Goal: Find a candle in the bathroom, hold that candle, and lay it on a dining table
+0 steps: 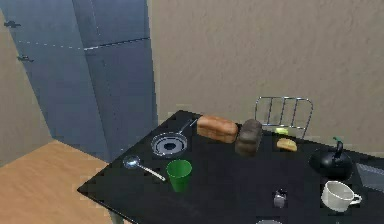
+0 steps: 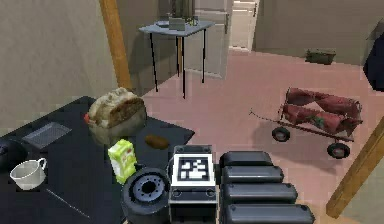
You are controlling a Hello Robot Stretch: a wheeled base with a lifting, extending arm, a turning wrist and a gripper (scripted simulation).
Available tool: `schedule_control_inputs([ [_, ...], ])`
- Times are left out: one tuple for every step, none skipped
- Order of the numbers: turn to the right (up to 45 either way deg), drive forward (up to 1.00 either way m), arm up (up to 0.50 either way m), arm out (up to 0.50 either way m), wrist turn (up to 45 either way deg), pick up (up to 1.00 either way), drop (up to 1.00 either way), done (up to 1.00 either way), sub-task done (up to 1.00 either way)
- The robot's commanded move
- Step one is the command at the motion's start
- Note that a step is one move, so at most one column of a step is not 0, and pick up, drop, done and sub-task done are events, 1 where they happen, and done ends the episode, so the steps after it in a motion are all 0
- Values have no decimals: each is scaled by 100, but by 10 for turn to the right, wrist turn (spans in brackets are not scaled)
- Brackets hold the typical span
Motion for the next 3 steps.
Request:
schedule_control_inputs([
  [120,0,0,0,0,0,0,0,0],
  [-450,0,0,0,0,0,0,0,0],
  [-30,0,0,0,0,0,0,0,0],
])
